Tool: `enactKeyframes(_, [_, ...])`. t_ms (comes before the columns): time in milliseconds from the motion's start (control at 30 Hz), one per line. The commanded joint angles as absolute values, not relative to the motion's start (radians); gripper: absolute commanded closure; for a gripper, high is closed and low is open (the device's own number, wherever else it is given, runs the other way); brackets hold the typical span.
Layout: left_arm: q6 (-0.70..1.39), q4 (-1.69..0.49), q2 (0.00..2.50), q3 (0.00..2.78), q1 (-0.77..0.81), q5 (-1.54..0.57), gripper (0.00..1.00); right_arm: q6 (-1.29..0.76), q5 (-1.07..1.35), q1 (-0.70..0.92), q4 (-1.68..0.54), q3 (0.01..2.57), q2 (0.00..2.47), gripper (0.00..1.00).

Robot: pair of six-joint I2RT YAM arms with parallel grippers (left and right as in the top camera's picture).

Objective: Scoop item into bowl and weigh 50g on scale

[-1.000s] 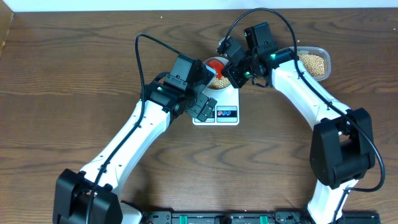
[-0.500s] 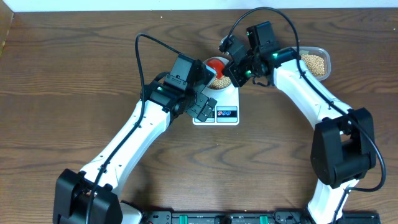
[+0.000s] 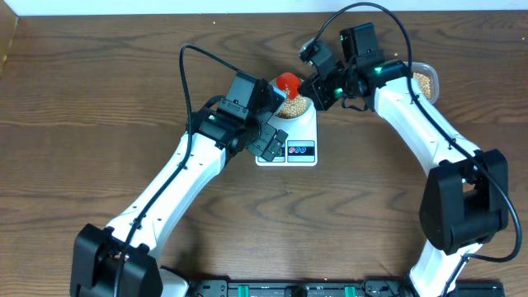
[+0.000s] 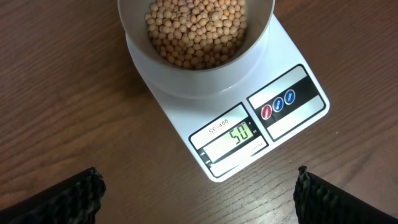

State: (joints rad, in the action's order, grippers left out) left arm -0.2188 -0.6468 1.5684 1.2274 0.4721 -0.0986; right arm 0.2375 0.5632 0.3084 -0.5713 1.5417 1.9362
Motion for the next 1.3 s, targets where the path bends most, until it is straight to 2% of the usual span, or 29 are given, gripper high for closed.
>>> enactKeyframes(0, [-0.235,-0.648,1.552,1.230,0.470,-0.093,0.00,0.209,0.639,0.284,-0.580,1.558,1.899,0.99])
enactKeyframes(433, [-0.235,-0.648,1.552,1.230,0.470,-0.093,0.00,0.210,0.651,0.276,-0.591,1.558,1.841,0.99])
enactKeyframes(600, [-0.235,-0.648,1.552,1.230,0.470,-0.093,0.00,0.209,0.758,0.245,-0.591,1.558,1.834,0.99])
enactKeyframes(967, [-0.235,-0.648,1.552,1.230,0.470,-0.093,0.00,0.187,1.091,0.078,-0.592,1.558,1.834,0.99])
enactKeyframes(1200, [-0.235,-0.648,1.552,1.230,0.470,-0.093,0.00,0.173,1.143,-0.063,-0.634,1.558,1.834,0.99])
enactKeyframes(1267, [-0.235,-0.648,1.552,1.230,0.470,-0.093,0.00,0.173,1.143,-0.146,-0.663,1.558,1.834,0.99])
